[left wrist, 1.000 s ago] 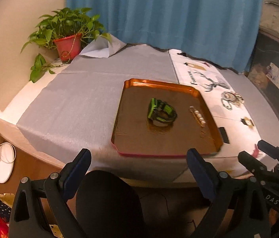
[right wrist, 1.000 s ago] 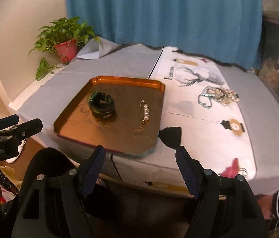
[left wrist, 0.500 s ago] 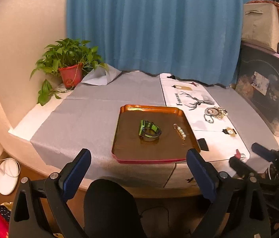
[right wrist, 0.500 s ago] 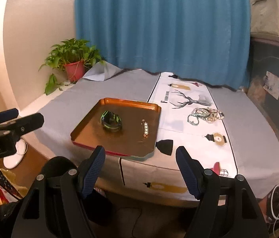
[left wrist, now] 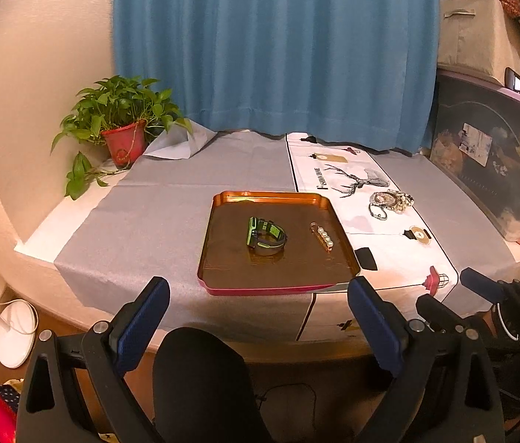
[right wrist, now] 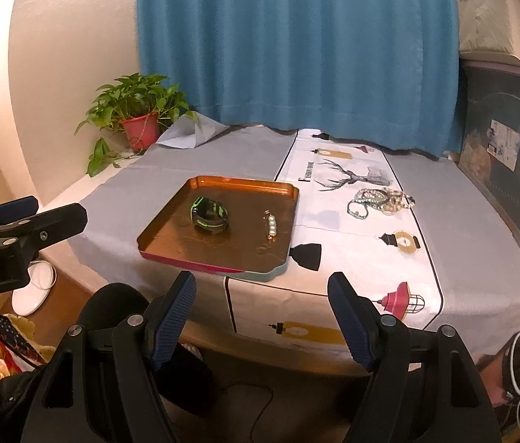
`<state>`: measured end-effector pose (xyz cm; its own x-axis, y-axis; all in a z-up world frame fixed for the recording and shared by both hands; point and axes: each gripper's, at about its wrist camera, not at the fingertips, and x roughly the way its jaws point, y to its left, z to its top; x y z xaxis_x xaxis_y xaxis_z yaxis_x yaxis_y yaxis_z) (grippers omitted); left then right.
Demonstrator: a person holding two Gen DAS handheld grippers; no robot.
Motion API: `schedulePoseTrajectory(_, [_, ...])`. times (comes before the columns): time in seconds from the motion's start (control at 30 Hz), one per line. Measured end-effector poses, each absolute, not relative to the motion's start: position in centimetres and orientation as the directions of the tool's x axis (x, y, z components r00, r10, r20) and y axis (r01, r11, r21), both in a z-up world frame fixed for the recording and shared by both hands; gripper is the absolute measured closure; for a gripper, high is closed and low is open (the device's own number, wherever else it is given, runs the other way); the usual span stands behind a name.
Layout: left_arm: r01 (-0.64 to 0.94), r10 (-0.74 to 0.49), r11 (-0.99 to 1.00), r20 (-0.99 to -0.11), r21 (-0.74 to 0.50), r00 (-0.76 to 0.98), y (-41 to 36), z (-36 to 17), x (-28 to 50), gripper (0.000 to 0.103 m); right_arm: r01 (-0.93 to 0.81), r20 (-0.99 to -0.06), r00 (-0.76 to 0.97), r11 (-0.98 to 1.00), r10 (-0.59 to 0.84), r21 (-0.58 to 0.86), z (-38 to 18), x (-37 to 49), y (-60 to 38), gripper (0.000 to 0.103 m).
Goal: Organize jewelry
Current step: 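Withdraw both tools from the tray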
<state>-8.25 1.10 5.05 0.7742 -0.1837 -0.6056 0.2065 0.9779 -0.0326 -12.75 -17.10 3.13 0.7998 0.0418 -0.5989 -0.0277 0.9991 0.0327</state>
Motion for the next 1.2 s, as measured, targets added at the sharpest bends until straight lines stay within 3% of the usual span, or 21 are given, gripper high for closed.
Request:
schedulePoseTrajectory(0.93, [0.272,-0.183,0.962,-0.690,0.020,0.701,-4.2,2.4,-3.6,0.007,0.065,-0.652,0.758,0.991,0.026,0.115,-0.5,-9.1,-22.8,0.029])
schedulePoseTrajectory(1.2, [0.313,-0.241,0.949,-0.706,-0.029,0.666,-8.1,3.0,0.1,0.007,0.163,-0.644,0.764,0.979,-0.045,0.125,-0.6,-7.8,-28.4,0.029])
